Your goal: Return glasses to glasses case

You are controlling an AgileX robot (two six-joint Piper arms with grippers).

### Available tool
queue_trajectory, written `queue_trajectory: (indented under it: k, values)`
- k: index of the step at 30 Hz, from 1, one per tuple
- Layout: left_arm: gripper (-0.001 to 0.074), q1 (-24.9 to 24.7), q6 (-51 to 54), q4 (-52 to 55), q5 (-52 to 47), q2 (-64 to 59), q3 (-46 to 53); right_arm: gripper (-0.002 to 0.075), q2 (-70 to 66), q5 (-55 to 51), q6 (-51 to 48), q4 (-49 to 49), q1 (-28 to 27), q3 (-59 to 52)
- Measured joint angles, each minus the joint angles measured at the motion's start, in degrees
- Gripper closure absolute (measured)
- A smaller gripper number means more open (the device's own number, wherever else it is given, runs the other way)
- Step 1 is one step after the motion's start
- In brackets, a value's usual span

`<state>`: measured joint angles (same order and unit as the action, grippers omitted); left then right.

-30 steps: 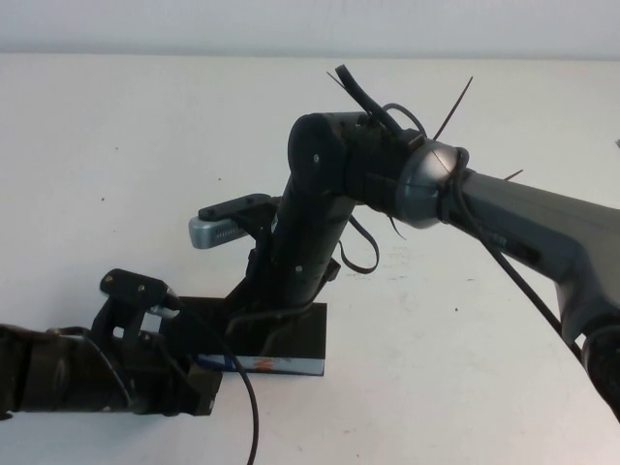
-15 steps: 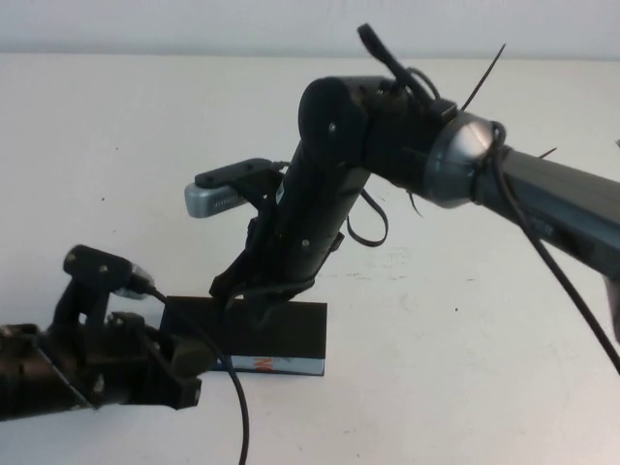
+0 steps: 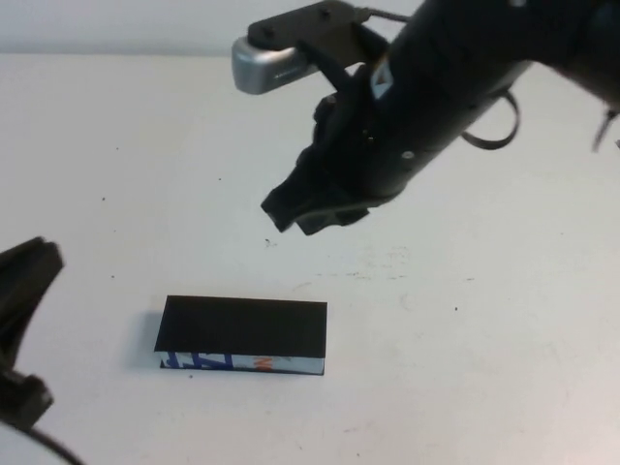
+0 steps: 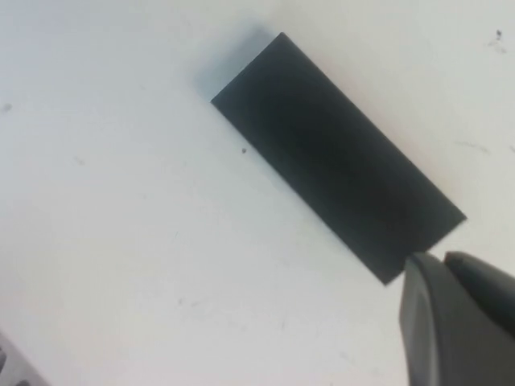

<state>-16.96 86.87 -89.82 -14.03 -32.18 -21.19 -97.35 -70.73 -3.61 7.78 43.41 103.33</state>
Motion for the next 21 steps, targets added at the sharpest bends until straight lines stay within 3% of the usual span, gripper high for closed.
queue_trajectory:
  k: [6, 11, 21]
  values:
    - [0.0736, 0.0, 0.0, -0.66, 11.51, 17.0, 8.76, 0.0739, 15.1, 0.25, 2.45, -1.04, 1.17, -14.14]
    - [0.0736, 0.0, 0.0, -1.2, 18.41, 26.63, 16.43, 0.0739, 29.91, 7.18, 3.61, -1.54, 1.27, -30.59]
    - [0.0736, 0.0, 0.0, -2.28, 22.51, 29.1, 22.64, 0.0739, 55.23, 27.42, 5.36, 1.95, 1.27, -59.41]
